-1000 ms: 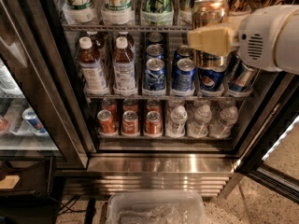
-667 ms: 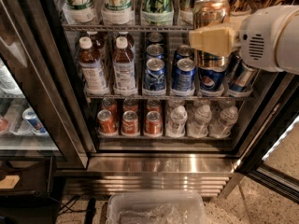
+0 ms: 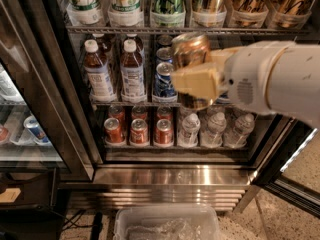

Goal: Pick orange can from top shelf of fridge

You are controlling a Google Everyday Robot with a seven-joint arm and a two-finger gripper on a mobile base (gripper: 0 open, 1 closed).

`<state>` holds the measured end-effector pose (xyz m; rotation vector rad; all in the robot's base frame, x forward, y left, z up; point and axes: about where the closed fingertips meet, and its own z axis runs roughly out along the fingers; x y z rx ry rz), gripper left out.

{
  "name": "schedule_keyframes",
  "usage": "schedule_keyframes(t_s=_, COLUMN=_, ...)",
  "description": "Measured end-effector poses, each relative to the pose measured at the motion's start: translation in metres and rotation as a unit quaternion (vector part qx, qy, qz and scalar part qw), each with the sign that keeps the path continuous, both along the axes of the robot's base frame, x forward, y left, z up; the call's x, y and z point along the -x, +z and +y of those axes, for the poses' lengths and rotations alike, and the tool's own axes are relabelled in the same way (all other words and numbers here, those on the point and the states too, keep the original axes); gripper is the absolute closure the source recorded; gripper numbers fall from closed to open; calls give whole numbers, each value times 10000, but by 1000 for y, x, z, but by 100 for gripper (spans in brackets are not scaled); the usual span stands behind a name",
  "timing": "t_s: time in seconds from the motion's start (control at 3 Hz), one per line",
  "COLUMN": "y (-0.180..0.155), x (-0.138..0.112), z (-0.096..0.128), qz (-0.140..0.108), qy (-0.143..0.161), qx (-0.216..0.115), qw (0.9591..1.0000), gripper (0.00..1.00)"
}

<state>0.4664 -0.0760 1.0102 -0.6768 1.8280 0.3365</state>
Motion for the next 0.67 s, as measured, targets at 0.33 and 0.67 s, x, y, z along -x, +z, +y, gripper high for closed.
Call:
schedule_keyframes(t_s=0.33, y=-13, x=28, z=29, qz=86, qy=471, qx=-81, qw=9988, gripper=100)
schedule_keyframes(t_s=0.67, y=-9, x=29, z=33, qz=34, qy=523, qx=-142, qw=9985, gripper=100)
